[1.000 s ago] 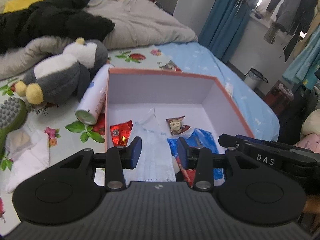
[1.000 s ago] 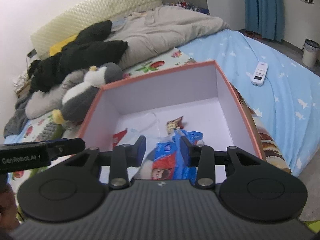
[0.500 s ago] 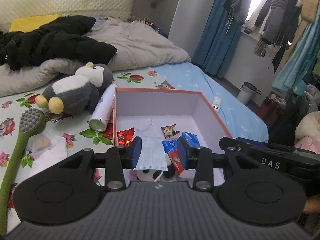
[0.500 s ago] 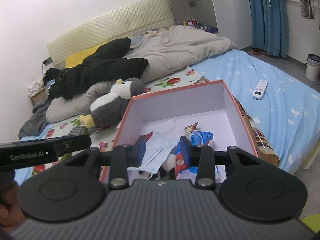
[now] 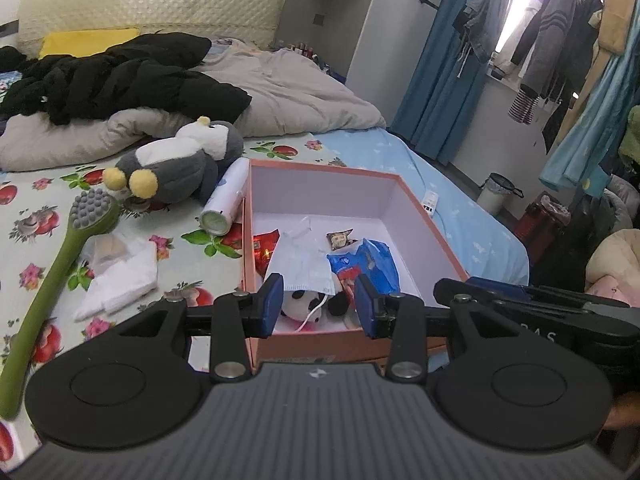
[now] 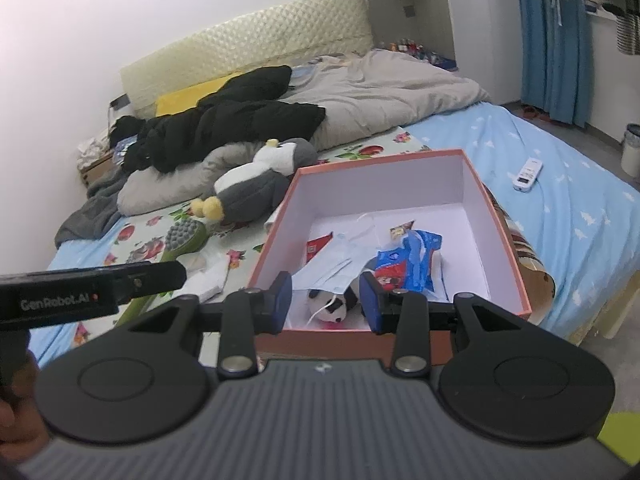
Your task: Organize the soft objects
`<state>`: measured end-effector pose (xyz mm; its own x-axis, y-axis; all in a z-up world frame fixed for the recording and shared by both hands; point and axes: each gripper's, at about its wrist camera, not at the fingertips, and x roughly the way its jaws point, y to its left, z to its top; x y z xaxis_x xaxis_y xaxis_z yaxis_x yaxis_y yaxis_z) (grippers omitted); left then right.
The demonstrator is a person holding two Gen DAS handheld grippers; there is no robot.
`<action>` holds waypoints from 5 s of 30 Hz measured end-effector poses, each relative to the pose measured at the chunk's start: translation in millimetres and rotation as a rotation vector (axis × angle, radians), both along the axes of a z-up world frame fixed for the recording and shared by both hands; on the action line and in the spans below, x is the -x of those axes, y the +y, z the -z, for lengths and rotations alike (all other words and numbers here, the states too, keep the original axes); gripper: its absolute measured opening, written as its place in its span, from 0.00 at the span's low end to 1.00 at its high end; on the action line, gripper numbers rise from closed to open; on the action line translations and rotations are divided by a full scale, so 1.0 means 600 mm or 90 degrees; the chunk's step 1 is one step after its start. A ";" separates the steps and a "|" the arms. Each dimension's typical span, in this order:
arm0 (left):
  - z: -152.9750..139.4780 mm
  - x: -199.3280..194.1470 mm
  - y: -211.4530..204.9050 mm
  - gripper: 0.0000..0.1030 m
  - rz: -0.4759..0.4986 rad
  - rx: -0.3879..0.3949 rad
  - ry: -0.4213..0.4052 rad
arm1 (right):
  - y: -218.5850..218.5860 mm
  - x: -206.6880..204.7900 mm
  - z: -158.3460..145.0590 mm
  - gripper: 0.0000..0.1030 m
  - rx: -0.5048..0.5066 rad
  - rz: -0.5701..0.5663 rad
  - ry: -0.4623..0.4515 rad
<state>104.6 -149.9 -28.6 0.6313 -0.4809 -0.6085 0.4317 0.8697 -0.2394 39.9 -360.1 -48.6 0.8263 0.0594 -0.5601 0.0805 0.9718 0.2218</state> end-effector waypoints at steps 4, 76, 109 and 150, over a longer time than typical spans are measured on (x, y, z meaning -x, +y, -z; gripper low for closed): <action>-0.004 0.017 0.014 0.43 -0.012 0.000 -0.006 | 0.015 0.007 -0.001 0.39 0.002 -0.020 0.000; 0.315 -0.351 0.360 0.43 -0.264 0.099 0.099 | 0.340 -0.383 0.259 0.57 0.058 -0.251 0.133; 0.328 -0.364 0.348 0.03 -0.293 0.077 0.076 | 0.350 -0.369 0.286 0.11 0.163 -0.275 0.119; 0.319 -0.022 0.283 0.13 -0.268 -0.006 0.223 | 0.258 -0.096 0.250 0.24 0.127 -0.236 0.190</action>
<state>118.1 19.9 -219.9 0.5267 -0.2239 -0.8200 -0.0587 0.9528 -0.2979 97.3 -205.4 -198.8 0.5723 0.1861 -0.7986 -0.2460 0.9680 0.0493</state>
